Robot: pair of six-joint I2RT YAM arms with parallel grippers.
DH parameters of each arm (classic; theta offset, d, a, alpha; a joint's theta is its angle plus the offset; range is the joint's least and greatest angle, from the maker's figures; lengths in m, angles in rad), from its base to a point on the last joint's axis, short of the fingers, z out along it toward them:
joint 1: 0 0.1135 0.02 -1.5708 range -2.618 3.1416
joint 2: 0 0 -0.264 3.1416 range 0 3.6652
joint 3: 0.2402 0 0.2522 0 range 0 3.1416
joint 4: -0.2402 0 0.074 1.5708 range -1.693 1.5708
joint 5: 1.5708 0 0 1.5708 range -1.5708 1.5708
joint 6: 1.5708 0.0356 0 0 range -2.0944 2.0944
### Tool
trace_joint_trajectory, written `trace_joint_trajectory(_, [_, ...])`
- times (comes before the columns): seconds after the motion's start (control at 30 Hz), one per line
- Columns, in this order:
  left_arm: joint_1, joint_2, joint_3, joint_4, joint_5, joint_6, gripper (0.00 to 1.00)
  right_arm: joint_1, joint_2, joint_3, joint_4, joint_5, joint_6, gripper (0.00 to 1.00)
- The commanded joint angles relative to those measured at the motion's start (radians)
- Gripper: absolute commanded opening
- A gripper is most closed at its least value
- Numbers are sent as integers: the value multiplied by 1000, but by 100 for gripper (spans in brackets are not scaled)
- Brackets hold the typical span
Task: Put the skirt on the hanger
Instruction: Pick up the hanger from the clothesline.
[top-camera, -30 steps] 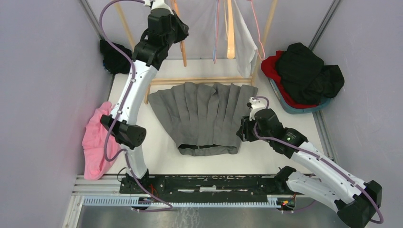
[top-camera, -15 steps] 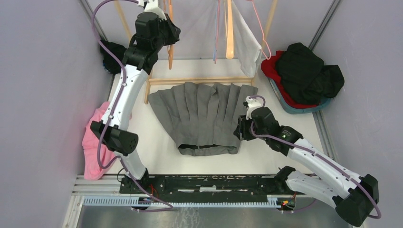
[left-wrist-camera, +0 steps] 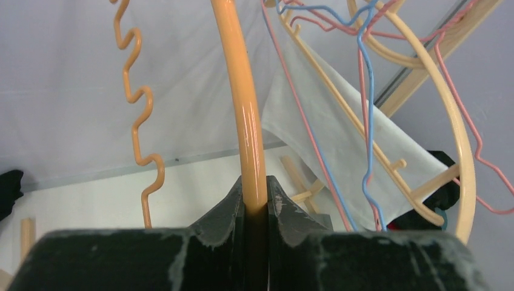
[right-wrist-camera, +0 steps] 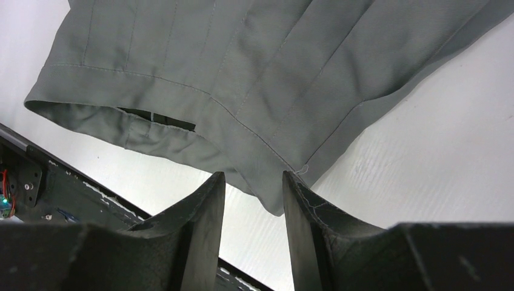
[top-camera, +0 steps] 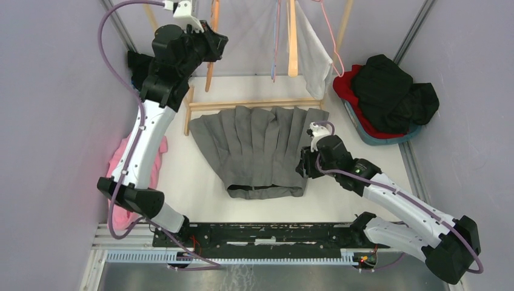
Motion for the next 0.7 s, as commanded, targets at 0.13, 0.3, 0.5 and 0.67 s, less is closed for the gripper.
trace_joint_trajectory(0.13, [-2,-310,-398,135,48,-80,3,4,-88,113,-46,11,-36,47])
trace_joint_trajectory(0.3, [-7,-499,-663,152,55,-95,3,3,-121,145,-72,-42,-23,47])
trace_joint_trajectory(0.5, [-19,-688,-867,96,68,-99,3,4,-147,144,-70,-105,11,47])
trace_joint_trajectory(0.67, [-51,-785,-961,-17,35,-121,3,3,-146,111,-31,-191,63,47])
